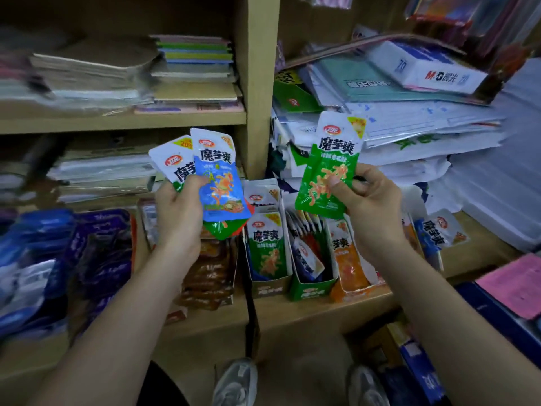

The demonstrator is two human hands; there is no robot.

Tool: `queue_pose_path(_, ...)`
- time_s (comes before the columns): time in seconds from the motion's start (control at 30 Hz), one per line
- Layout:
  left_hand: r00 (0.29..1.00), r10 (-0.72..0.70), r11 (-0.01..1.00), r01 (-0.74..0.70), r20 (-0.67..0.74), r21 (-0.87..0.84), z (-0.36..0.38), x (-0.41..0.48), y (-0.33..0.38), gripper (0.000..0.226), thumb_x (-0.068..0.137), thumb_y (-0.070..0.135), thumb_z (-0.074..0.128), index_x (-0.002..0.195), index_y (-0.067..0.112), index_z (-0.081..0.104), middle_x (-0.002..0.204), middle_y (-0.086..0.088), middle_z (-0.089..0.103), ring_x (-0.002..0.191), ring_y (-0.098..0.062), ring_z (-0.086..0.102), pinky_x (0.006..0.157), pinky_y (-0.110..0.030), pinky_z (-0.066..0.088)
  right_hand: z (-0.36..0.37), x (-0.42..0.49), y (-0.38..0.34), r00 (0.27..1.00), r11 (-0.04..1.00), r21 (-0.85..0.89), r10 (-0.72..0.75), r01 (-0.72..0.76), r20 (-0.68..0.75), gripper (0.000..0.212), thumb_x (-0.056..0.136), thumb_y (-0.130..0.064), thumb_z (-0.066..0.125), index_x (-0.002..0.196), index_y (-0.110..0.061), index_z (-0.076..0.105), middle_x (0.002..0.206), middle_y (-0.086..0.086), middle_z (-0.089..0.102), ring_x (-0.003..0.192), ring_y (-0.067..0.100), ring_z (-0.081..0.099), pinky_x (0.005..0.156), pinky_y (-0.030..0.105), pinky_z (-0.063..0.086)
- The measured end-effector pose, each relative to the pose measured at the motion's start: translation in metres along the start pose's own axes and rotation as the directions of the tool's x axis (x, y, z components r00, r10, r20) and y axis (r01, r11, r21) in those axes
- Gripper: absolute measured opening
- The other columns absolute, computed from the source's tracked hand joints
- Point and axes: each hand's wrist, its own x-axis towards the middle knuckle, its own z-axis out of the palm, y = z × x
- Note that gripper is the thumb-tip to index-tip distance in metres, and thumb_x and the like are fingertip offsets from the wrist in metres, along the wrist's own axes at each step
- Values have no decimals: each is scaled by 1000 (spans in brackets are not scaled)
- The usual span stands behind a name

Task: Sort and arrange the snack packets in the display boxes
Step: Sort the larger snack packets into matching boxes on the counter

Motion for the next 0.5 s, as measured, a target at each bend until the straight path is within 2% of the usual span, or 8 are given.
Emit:
queue_pose_path(0.03,1000,-2,1000,1,23,19,-1,0,-1,20,92,8,61,78,22,62,68,15,72,71,-9,70,74,-36,57,5,-2,-2,1000,999,-37,-18,18,21,12,89,-22,77,95,-17,67,77,41,51,71,56,51,72,54,58)
queue_pose_path(0.07,999,0,999,-1,40,35,-2,-2,-1,21,93,8,61,78,23,63,68,16,72,70,-7,71,70,-33,57,10,-4,-1,999,994,-93,-47,49,22,11,90,-21,76,92,-17,67,68,30,54,67,51,51,63,44,54)
queue_pose_path(0.13,999,14,999,-16,42,44,-4,-4,-2,22,94,7,60,80,24,62,67,18,72,65,-2,70,61,-25,57,15,-5,1,991,968,-218,-131,122,-29,12,92,-18,74,88,-14,64,52,-3,58,49,23,52,49,32,41)
queue_pose_path(0.17,999,16,999,-17,33,43,-5,-6,-3,21,95,8,60,81,24,61,66,19,71,64,0,69,58,-22,56,14,-5,2,983,948,-284,-169,144,-65,15,93,-20,73,84,-14,62,51,-12,58,44,12,49,45,27,36)
queue_pose_path(0.23,1000,13,998,-13,17,55,-8,-7,-4,19,94,10,61,81,24,62,67,19,72,67,-3,71,58,-23,57,7,-5,6,965,903,-405,-220,146,-142,23,93,-25,72,75,-20,59,53,-14,59,47,8,52,47,25,36)
queue_pose_path(0.33,999,-19,997,15,50,81,-9,-8,-6,17,93,12,62,80,22,64,72,15,74,74,-7,73,68,-31,59,-9,-8,14,950,848,-516,-251,125,-183,30,90,-25,74,67,-29,56,58,-11,61,52,7,58,51,25,41)
queue_pose_path(0.43,992,-48,993,34,118,117,-4,-10,-12,15,93,12,61,82,20,67,81,7,76,82,-17,74,77,-42,58,-17,-12,30,960,741,-659,-259,126,-108,23,91,-28,73,72,-16,65,60,-4,66,52,16,62,52,34,50)
queue_pose_path(0.5,988,-57,990,36,147,138,-1,-13,-14,14,93,12,61,84,19,69,85,3,76,88,-23,75,79,-47,59,-18,-15,46,979,722,-682,-202,120,-41,25,91,-27,72,73,-11,66,60,-2,66,52,18,62,53,36,52)
